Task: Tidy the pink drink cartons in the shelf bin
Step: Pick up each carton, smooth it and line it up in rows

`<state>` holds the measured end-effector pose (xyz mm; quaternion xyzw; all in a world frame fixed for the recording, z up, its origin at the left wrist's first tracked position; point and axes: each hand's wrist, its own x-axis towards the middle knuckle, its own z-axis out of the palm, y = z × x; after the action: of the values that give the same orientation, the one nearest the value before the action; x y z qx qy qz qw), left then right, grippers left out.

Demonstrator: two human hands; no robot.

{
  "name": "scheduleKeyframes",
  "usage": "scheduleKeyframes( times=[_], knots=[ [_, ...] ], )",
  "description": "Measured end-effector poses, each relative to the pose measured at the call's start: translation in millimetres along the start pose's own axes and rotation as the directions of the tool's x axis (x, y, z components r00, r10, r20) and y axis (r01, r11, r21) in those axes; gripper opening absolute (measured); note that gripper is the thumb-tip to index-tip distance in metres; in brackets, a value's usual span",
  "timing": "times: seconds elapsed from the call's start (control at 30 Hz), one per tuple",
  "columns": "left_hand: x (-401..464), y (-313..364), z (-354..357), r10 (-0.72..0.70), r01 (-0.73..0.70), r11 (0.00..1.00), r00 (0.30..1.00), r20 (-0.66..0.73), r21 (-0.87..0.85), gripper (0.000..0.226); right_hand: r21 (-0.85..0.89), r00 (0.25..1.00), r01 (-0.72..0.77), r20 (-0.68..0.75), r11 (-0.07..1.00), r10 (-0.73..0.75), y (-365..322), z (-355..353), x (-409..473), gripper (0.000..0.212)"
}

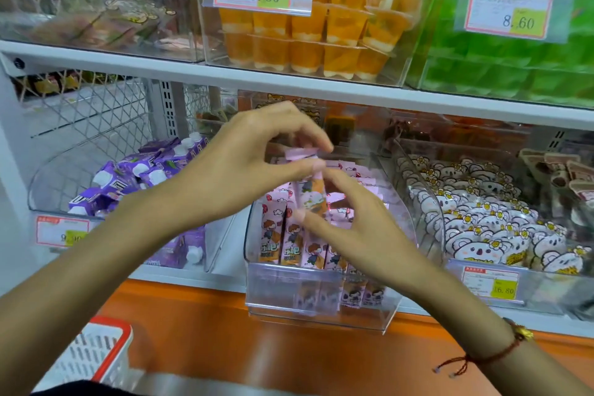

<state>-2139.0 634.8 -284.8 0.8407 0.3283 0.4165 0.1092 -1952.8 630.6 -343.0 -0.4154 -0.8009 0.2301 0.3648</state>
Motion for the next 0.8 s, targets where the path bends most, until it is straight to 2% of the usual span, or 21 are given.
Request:
scheduleKeyframes(
  times=[0.1,0.17,0.23,0.3,0.33,0.4,0.5,0.57,0.63,0.67,0.73,0.8],
  knots=[
    [-8.1,0.4,20.3,-0.077,0.050,0.988,0.979,-0.189,-0.143,0.027,0.268,0.993,-0.093,-0.048,0.959,0.110,-1.7,3.6,4.8,0.025],
    [-18.7,-2.8,33.6,-0.188,0.133,0.972,0.937,-0.295,-0.196,0.033,0.480,0.965,-0.222,-0.018,0.849,0.262,0.4,1.9,7.3,0.023],
    [-28.7,-6.8,43.1,-0.282,0.227,0.952,0.913,-0.296,-0.206,0.039,0.625,0.915,-0.335,0.037,0.705,0.402,2.6,0.6,8.8,0.024],
    [-35.1,-9.1,51.1,-0.317,0.277,0.943,0.917,-0.243,-0.183,0.041,0.728,0.877,-0.361,0.053,0.582,0.478,2.1,0.7,10.3,0.024],
    [-36.3,-8.4,54.6,-0.320,0.287,0.943,0.921,-0.221,-0.170,0.039,0.747,0.868,-0.362,0.052,0.557,0.494,0.7,1.1,10.8,0.026],
    [-37.2,-5.5,61.1,-0.308,0.291,0.950,0.929,-0.205,-0.113,0.040,0.737,0.866,-0.365,0.044,0.569,0.499,-1.2,3.1,10.7,0.030],
    [-37.4,-7.0,66.4,-0.284,0.286,0.958,0.930,-0.232,-0.025,0.045,0.676,0.880,-0.362,0.021,0.643,0.474,-2.0,4.4,10.6,0.035],
    [-37.7,-10.1,64.8,-0.281,0.281,0.959,0.928,-0.244,-0.035,0.044,0.716,0.895,-0.307,-0.007,0.627,0.447,-1.8,1.8,11.8,0.027],
    [-38.3,-11.7,61.6,-0.284,0.279,0.959,0.931,-0.231,-0.055,0.036,0.774,0.916,-0.236,-0.024,0.587,0.400,-3.6,-3.9,13.4,0.012],
    [-38.6,-12.6,60.6,-0.286,0.281,0.958,0.934,-0.214,-0.055,0.030,0.789,0.929,-0.213,-0.020,0.577,0.371,-4.8,-6.7,13.5,0.011],
    [-39.7,-13.3,60.0,-0.285,0.283,0.958,0.945,-0.159,-0.041,0.027,0.790,0.944,-0.185,-0.022,0.584,0.329,-6.6,-9.4,12.5,0.016],
    [-40.9,-13.8,61.5,-0.262,0.267,0.964,0.956,-0.130,0.021,0.033,0.747,0.942,-0.158,-0.083,0.646,0.325,-7.6,-7.7,10.6,0.022]
  ],
)
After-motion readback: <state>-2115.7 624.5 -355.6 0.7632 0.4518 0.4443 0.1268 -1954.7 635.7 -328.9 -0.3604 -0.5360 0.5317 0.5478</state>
